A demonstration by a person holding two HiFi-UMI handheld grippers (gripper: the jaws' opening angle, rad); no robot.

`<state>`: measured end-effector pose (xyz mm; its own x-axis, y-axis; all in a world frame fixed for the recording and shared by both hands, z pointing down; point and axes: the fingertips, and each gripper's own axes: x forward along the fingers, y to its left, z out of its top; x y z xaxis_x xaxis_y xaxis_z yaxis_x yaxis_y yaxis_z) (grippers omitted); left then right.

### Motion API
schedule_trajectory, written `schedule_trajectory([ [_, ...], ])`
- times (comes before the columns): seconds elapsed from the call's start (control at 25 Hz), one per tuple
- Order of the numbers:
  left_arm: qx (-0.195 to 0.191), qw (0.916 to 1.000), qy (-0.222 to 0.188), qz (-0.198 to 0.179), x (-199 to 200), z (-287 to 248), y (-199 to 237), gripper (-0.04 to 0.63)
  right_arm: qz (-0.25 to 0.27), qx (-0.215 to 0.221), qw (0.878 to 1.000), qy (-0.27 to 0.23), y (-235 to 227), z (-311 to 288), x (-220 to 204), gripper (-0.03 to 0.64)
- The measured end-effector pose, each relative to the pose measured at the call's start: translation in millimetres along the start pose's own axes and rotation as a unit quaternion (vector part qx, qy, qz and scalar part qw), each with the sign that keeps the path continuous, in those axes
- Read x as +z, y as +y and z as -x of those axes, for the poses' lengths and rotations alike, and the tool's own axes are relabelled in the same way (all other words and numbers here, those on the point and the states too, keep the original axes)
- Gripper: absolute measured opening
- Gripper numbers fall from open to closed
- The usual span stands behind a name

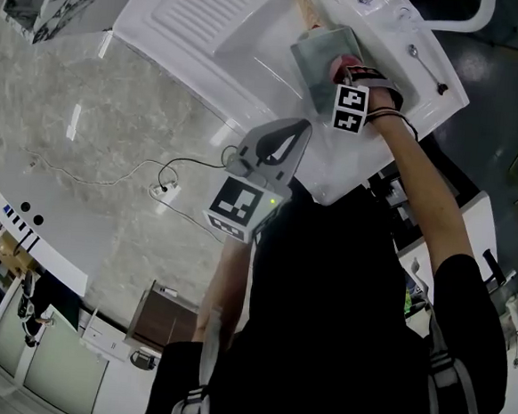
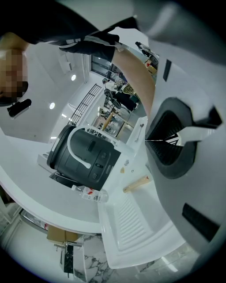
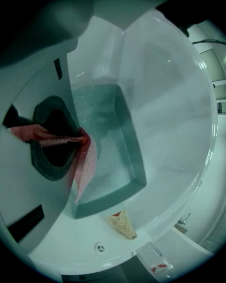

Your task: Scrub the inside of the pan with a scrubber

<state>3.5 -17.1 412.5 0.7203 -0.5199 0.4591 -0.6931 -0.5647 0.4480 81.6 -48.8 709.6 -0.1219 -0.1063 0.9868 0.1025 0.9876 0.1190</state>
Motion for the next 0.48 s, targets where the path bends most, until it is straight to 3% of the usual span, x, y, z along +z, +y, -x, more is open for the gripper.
schedule_trajectory([
  [0.16,-0.002,1.0,0.0,-0.003,-2,-1,-3,0.034,0.026,0.051,0.998,0.024,23,-3,-8,0.044],
  [0.48,-0.002,1.0,0.002,-0.002,-3,0,-7,0.034,0.014,0.109,0.99,0.089,23,-2,-29,0.044],
])
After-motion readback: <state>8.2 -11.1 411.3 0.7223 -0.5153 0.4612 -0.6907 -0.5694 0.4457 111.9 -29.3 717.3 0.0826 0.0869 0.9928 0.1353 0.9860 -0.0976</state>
